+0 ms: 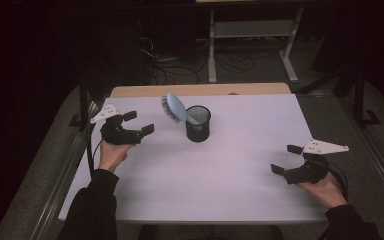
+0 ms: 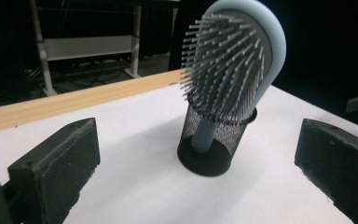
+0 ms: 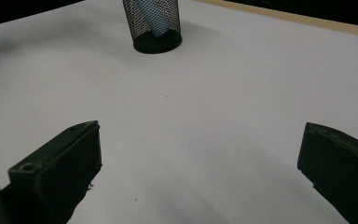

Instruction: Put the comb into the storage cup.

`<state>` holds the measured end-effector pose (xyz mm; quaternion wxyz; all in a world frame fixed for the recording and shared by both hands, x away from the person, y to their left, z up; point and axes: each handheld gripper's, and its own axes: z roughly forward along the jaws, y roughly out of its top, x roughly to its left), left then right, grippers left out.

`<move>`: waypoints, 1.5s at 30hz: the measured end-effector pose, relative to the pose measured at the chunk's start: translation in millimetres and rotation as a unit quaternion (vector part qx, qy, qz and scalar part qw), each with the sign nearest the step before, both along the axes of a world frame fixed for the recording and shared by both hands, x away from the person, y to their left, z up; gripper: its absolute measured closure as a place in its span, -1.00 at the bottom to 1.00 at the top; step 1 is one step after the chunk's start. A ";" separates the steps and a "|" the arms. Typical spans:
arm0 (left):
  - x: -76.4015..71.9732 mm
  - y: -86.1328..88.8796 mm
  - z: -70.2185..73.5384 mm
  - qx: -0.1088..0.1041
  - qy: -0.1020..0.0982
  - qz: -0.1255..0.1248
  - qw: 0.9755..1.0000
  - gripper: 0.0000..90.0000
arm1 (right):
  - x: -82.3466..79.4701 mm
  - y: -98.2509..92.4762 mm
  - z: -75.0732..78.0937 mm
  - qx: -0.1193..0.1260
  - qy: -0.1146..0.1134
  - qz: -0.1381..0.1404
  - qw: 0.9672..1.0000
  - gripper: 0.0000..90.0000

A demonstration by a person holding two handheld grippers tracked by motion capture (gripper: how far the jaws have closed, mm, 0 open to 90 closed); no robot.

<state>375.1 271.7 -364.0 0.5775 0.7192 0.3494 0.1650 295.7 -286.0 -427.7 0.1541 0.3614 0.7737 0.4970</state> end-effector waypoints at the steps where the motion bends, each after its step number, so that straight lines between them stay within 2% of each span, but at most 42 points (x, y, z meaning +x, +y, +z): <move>1: -1.0 1.5 -0.5 0.001 -0.001 0.000 1.000 -1.00 | 0.0 0.1 -0.2 -0.001 0.001 -0.001 1.000 -1.00; 20: -19.7 19.6 -11.7 -0.013 -0.008 0.016 1.000 -1.00 | 0.2 1.6 -2.3 -0.006 0.005 0.002 1.000 -1.00; 31: -36.2 33.9 -17.2 -0.016 -0.023 0.028 0.999 -1.00 | 1.0 2.3 -2.9 -0.007 0.008 0.002 1.000 -1.00; 45: -58.6 53.3 -39.9 -0.011 -0.024 0.063 0.998 -1.00 | 0.5 2.2 -2.8 -0.007 0.008 0.002 1.000 -1.00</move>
